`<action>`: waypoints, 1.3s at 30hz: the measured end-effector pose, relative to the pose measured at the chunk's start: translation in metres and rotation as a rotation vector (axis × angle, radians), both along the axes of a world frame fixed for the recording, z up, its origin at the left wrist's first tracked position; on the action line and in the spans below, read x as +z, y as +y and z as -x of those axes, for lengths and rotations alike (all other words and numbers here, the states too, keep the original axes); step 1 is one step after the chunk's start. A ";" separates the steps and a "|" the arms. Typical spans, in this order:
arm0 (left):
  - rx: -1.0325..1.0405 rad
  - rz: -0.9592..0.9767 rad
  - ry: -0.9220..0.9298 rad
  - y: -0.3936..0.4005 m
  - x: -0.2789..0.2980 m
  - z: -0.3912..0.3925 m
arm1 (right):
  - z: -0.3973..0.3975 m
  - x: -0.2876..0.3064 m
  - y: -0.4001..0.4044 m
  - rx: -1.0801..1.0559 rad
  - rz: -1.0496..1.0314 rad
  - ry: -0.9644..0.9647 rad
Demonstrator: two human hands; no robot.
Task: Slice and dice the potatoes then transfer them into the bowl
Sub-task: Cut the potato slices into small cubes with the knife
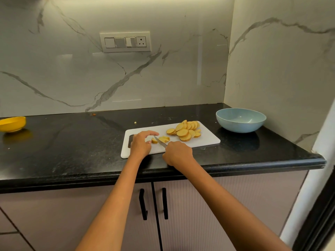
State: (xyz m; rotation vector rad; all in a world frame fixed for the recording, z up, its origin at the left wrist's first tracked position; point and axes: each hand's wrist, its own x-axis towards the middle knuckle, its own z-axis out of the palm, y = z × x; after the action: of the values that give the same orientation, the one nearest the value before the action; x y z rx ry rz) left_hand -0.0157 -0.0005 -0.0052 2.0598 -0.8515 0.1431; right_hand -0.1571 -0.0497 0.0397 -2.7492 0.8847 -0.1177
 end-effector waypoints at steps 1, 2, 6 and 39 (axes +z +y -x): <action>-0.006 -0.053 -0.046 -0.001 0.001 0.002 | -0.001 0.000 0.000 0.000 0.008 0.005; -0.007 -0.106 -0.093 -0.002 0.001 0.003 | -0.001 -0.001 0.000 0.000 0.017 0.006; -0.001 -0.209 -0.199 -0.003 0.001 0.006 | 0.002 -0.005 0.001 0.001 0.059 -0.006; -0.130 -0.176 -0.085 -0.007 0.002 0.015 | 0.006 -0.020 -0.038 -0.112 0.165 -0.366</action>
State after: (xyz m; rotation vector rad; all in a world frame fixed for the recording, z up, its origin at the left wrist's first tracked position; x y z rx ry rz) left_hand -0.0309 -0.0078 -0.0033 2.1655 -1.0810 0.0876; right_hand -0.1634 -0.0877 0.0200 -2.6908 0.9576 -0.7184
